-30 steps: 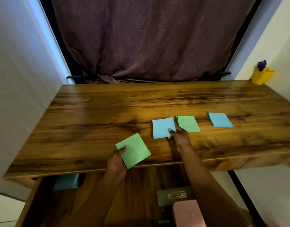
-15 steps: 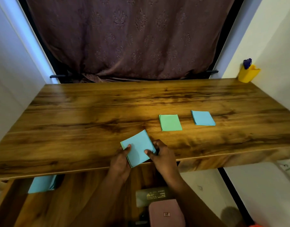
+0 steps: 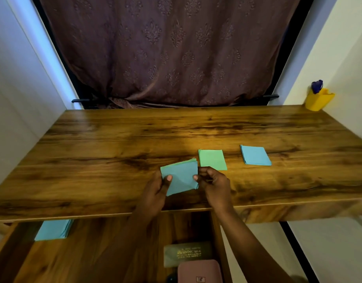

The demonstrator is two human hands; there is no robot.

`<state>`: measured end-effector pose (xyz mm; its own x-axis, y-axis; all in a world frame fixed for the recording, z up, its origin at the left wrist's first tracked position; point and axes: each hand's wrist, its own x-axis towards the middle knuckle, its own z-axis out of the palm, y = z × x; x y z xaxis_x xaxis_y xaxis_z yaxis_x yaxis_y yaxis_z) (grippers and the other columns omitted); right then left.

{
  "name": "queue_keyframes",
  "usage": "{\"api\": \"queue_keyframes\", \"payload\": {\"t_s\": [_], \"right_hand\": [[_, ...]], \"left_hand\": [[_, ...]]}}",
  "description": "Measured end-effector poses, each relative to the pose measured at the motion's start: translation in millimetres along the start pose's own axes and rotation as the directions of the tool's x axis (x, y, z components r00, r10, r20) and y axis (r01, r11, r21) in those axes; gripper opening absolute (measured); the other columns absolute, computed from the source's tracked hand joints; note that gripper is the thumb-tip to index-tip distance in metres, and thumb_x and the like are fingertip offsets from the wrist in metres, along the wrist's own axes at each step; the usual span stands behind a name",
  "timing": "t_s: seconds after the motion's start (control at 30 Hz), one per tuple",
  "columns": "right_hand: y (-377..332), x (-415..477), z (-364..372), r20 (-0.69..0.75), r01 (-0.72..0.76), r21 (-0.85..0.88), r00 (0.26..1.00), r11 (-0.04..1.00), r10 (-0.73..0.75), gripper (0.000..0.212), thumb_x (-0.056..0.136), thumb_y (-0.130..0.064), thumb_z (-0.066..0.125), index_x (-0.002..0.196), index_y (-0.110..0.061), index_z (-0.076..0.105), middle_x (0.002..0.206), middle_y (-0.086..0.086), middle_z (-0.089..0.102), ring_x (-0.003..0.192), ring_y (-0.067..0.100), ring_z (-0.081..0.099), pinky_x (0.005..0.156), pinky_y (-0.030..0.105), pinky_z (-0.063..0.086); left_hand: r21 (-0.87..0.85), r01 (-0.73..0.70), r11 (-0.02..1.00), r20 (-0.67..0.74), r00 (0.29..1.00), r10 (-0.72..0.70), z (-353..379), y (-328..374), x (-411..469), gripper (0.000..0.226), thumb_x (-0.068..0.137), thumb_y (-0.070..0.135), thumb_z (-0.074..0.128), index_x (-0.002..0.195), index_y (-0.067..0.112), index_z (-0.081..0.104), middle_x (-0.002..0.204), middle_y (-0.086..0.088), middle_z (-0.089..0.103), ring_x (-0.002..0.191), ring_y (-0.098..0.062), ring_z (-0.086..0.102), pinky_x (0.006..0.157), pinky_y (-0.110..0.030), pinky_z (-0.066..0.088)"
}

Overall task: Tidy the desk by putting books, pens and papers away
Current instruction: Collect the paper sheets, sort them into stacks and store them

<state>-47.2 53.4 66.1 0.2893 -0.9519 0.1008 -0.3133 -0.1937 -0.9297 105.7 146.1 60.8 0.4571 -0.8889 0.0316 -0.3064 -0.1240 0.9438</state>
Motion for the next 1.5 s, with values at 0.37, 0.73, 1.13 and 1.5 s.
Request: {"api": "queue_keyframes", "payload": {"t_s": [0.37,0.73,1.13,1.5], "right_hand": [[26,3,20,0.083,-0.004,-0.109,0.996,0.994,0.013,0.023,0.081,-0.021,0.071,0.104,-0.016,0.069,0.104,-0.002,0.069,0.097,0.009,0.062,0.081,0.026,0.054],[25,-12,38,0.047,0.013,-0.176,0.999,0.984,-0.005,0.021,0.086,-0.022,0.066,0.105,-0.016,0.072,0.102,-0.005,0.070,0.086,-0.001,0.057,0.065,-0.007,0.033],[-40,-111,143,0.416,-0.293,0.300,0.897,0.908,0.152,0.015,0.082,0.000,0.066,0.081,-0.015,0.065,0.075,-0.003,0.069,0.070,0.005,0.065,0.061,0.021,0.053],[5,-183,269,0.404,-0.658,0.130,0.718,0.742,0.567,0.016,0.087,0.005,0.058,0.076,-0.007,0.055,0.076,0.010,0.057,0.066,0.017,0.056,0.039,0.015,0.048]], "left_hand": [[0.134,0.013,0.991,-0.211,0.977,0.016,-5,-35,1,0.031,0.088,0.027,0.063,0.118,0.021,0.060,0.106,0.014,0.061,0.098,-0.003,0.058,0.073,-0.007,0.044],[0.100,0.001,0.995,-0.182,0.983,0.018,-23,-53,-13,0.022,0.088,0.024,0.064,0.109,0.018,0.071,0.103,0.005,0.072,0.094,-0.007,0.067,0.081,-0.033,0.056],[-0.184,0.079,0.980,-0.281,0.951,-0.130,-174,-62,-106,0.019,0.085,0.015,0.067,0.095,0.031,0.071,0.092,0.013,0.073,0.090,-0.002,0.068,0.075,-0.022,0.055],[0.820,0.189,0.540,-0.201,0.979,-0.037,-289,-183,-195,0.065,0.091,0.054,0.027,0.147,0.022,0.029,0.155,-0.006,0.027,0.144,-0.026,0.020,0.113,-0.043,0.025]]}}
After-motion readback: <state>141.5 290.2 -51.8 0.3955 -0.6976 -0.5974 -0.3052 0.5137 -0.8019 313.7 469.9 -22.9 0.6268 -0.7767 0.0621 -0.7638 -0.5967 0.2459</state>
